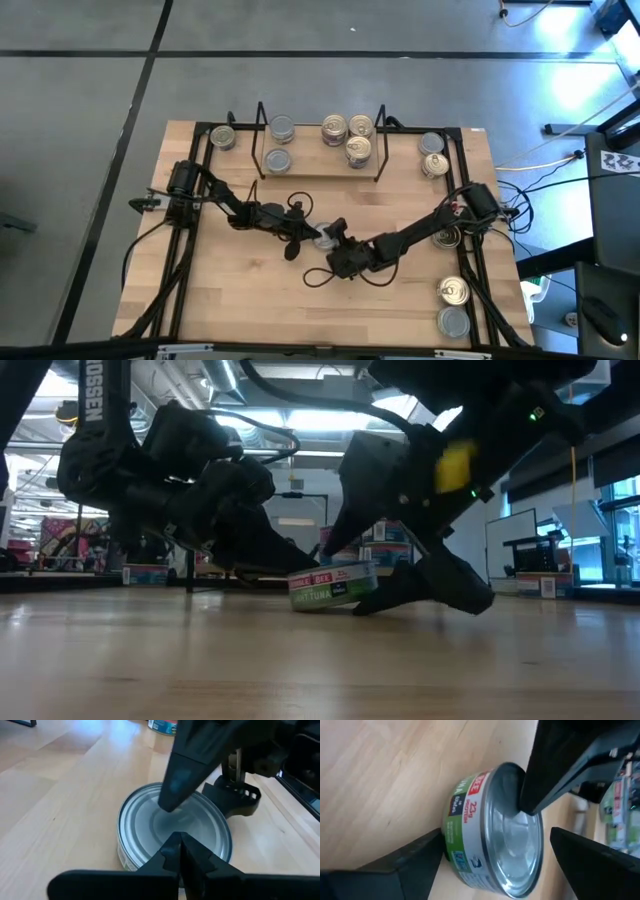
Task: Stack canned seafood by type on shelf
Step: Stack the green and white tuna can on top of the green and white tuna can on the shelf
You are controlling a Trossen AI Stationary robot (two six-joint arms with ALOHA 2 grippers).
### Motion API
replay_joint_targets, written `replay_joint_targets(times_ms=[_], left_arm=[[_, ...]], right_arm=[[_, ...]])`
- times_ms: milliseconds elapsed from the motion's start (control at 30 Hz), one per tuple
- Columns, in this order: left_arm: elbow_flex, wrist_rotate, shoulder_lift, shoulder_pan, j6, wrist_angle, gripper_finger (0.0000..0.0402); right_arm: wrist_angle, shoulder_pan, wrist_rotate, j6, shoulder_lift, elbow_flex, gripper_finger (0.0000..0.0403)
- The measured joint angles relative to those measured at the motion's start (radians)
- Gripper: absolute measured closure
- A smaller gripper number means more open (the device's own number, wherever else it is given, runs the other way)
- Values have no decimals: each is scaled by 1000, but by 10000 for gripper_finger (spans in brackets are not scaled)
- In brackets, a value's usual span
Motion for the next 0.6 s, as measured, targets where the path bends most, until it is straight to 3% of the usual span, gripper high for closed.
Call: replay_joint_targets(times_ms=[100, 200, 267, 400, 600], left_arm=[[-2, 1, 2, 0, 0, 10, 400], [-4, 1, 3, 0, 0, 18, 399], [-5, 1, 3, 0, 0, 22, 399], [-7, -24, 3, 1, -14, 36, 399], [-14, -16, -50, 1, -17, 4, 398]], right_arm=[[45, -4, 19, -89, 21, -1, 46], [87, -13, 16, -167, 47, -2, 78], [89, -16, 10, -176, 55, -1, 120], [69, -18, 19, -103, 56, -4, 242], [82, 17, 37, -62, 50, -2, 246]])
